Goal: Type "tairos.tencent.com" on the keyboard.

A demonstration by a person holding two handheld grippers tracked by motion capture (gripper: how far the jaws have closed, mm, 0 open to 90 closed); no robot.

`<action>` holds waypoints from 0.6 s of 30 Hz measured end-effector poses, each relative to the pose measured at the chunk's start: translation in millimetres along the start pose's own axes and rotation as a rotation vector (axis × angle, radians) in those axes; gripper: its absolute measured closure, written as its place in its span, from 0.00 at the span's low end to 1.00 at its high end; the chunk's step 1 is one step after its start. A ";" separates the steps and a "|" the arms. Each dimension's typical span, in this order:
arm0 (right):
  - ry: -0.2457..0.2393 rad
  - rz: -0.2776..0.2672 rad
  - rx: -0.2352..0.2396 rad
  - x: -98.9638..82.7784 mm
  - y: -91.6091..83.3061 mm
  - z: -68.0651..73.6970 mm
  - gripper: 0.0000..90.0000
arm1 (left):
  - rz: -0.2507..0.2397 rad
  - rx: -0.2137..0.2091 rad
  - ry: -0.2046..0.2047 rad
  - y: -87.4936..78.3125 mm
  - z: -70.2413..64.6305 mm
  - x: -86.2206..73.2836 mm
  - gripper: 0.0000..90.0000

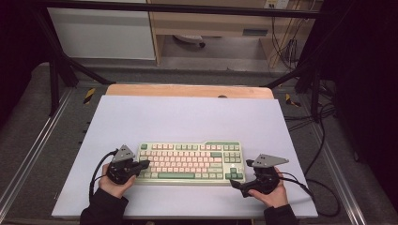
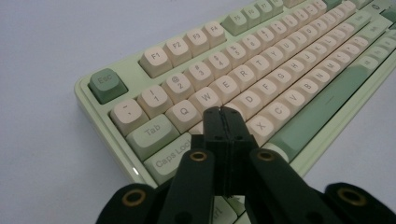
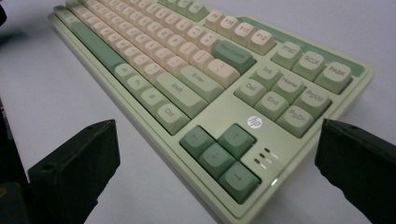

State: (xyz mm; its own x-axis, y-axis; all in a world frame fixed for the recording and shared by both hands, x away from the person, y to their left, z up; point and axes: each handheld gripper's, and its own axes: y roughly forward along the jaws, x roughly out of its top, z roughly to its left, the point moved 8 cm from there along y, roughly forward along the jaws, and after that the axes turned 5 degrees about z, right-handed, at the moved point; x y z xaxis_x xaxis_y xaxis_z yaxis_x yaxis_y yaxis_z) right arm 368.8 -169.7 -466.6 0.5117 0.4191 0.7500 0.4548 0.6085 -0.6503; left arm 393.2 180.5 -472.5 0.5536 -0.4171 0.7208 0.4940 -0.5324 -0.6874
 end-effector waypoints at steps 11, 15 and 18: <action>-0.010 -0.007 0.041 15.1 7.4 17.1 0.28 | -0.005 -0.006 0.000 0.2 0.2 0.1 1.00; -0.004 -0.002 0.061 18.4 10.6 21.4 0.34 | -0.007 -0.008 -0.001 0.1 0.0 0.3 1.00; -0.005 0.009 0.079 21.9 14.3 26.2 0.40 | -0.008 -0.007 0.000 -0.1 0.0 0.2 1.00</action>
State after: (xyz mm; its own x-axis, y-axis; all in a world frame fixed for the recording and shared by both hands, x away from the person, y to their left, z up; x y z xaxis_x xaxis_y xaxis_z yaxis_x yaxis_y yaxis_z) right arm 367.3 -134.2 -456.3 0.5115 0.4283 0.7449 0.3908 0.6561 -0.6456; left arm 393.3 180.5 -472.3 0.5496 -0.4124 0.7265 0.4936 -0.5413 -0.6807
